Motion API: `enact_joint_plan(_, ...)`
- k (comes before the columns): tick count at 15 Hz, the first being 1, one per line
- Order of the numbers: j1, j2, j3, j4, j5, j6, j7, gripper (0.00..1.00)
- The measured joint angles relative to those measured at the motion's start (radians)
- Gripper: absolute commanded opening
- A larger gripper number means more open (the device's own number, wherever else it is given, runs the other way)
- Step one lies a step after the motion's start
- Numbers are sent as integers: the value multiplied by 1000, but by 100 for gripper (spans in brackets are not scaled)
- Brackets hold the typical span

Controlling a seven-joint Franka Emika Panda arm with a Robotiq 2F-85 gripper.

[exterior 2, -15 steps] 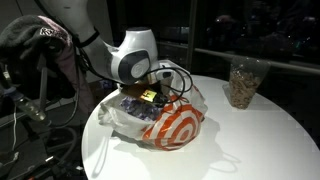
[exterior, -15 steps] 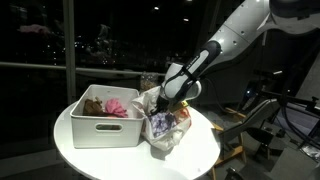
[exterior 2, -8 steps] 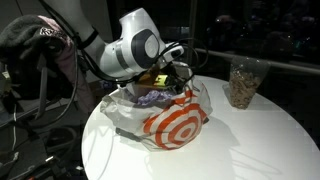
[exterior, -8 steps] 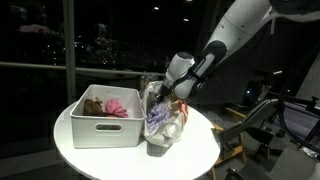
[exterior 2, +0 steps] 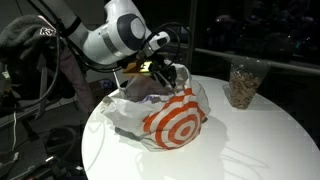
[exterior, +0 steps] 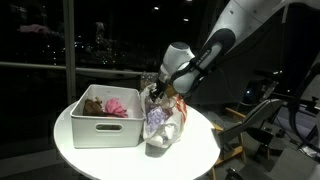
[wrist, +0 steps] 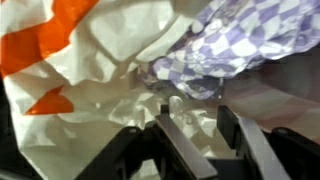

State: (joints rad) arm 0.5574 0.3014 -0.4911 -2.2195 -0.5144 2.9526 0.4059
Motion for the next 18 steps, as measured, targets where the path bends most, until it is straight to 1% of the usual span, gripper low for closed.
enact_joint_plan(1, 0, -40, 30, -20, 20, -40, -12, 94)
enact_joint_plan(2, 3, -80, 51, -36, 31, -76, -19, 99)
enact_joint_plan(4, 22, -155, 68, -53, 30, -129, -19, 100)
enact_joint_plan(6, 40, -219, 87, -53, 31, -143, -28, 100)
enact_joint_plan(7, 18, -243, 134, -50, 44, -142, -42, 100)
enact_joint_plan(9, -68, -263, 285, -26, 105, -142, -86, 100)
enact_joint_plan(11, -128, -238, 411, 23, 185, -139, -155, 100)
enact_joint_plan(13, -166, -172, 504, 101, 250, -137, -225, 100)
enact_joint_plan(15, -195, -80, 565, 199, 303, -138, -270, 100)
enact_joint_plan(18, -237, 72, 629, 352, 383, -141, -344, 100)
